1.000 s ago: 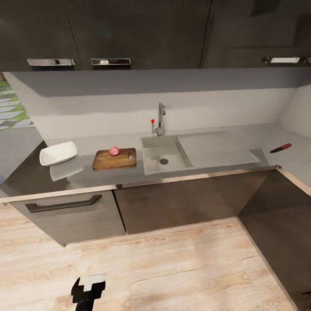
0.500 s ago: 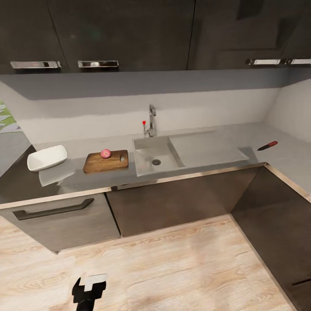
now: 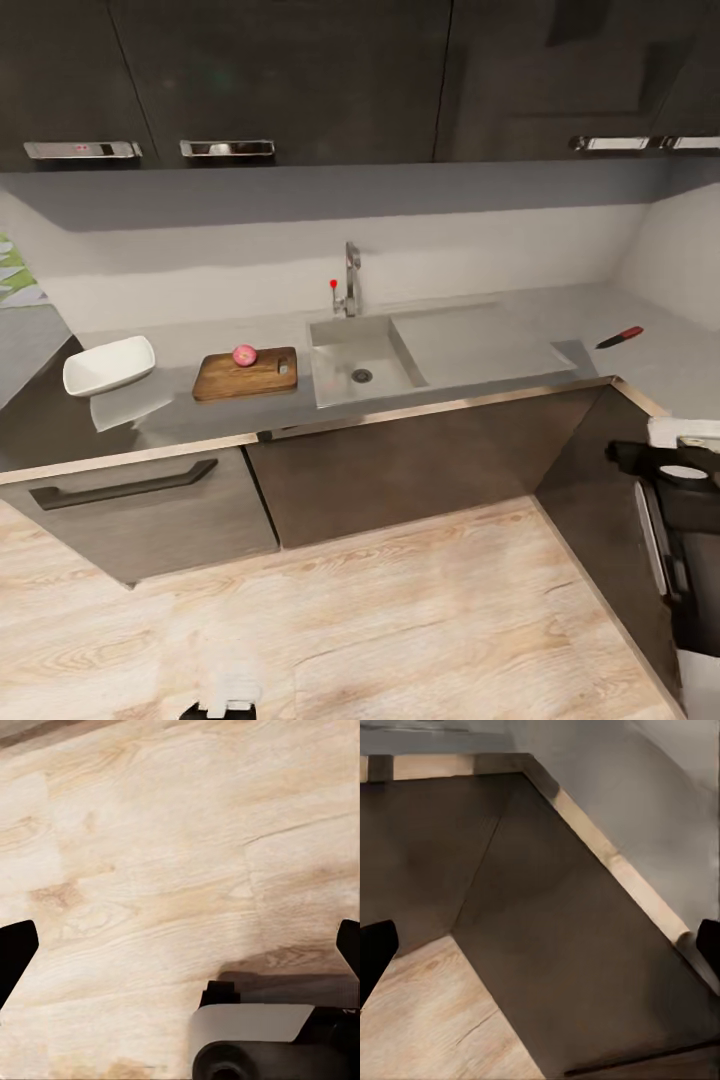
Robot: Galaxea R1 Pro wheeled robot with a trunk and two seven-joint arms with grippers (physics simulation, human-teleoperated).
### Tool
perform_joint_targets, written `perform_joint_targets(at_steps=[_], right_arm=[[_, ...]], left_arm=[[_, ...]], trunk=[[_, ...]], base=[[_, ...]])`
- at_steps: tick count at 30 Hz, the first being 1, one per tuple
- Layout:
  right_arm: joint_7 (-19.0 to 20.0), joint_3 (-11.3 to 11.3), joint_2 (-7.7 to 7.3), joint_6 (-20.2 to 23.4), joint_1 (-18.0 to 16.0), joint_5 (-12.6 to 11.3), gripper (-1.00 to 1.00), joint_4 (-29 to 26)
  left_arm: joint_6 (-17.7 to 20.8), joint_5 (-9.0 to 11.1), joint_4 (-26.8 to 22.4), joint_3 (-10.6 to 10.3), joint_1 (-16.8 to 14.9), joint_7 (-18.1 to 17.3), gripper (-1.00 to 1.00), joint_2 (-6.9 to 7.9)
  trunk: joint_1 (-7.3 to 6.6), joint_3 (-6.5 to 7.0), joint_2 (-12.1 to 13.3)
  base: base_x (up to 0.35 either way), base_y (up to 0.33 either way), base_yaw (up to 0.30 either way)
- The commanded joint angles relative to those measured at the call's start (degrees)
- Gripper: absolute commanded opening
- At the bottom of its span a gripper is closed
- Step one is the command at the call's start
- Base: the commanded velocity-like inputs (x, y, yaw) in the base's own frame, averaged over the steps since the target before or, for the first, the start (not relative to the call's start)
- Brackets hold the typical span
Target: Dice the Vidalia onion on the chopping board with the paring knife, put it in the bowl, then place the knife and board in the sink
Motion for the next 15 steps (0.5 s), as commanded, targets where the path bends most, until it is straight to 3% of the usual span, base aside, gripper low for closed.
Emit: perform_joint_targets(at_steps=[1, 4, 7, 8, 10, 15], right_arm=[[-0.2, 0.1, -0.43, 1.4, -1.8, -0.1, 1.00, 0.0], [-0.1, 0.2, -1.55, 6.0, -11.9, 0.4, 1.00, 1.0], [0.0, 0.2, -1.85, 7.2, -18.0, 1.1, 1.00, 4.3], [0.1, 0.3, -2.24, 7.5, -21.5, 1.7, 1.00, 7.5], [0.3, 0.6, -2.92, 7.8, -24.1, 2.3, 1.00, 10.6], [2.2, 4.1, -3.61, 7.9, -25.6, 2.6, 1.00, 12.5]], left_arm=[[0.2, 0.4, 0.3, -0.5, 0.2, -0.1, 1.00, -0.08], [2.7, 0.4, 0.3, -0.5, 3.2, -0.3, 1.00, -0.05], [3.4, 0.4, 0.3, -0.5, 4.8, -0.4, 1.00, 0.06], [3.6, 0.4, 0.2, -0.5, 5.3, -0.3, 1.00, 0.23], [3.7, 0.4, 0.2, -0.5, 5.7, -0.3, 1.00, 0.76], [4.4, 0.4, 0.2, -0.5, 5.9, -0.3, 1.00, 1.13]], trunk=[[0.03, -0.12, -0.1], [0.03, -0.12, -0.1], [0.03, -0.12, -0.1], [0.03, -0.12, -0.1], [0.03, -0.12, -0.1], [0.03, -0.12, -0.1]], base=[[0.000, 0.000, 0.000], [0.000, 0.000, 0.000], [0.000, 0.000, 0.000], [0.000, 0.000, 0.000], [0.026, -0.003, 0.000], [0.162, -0.084, 0.000]])
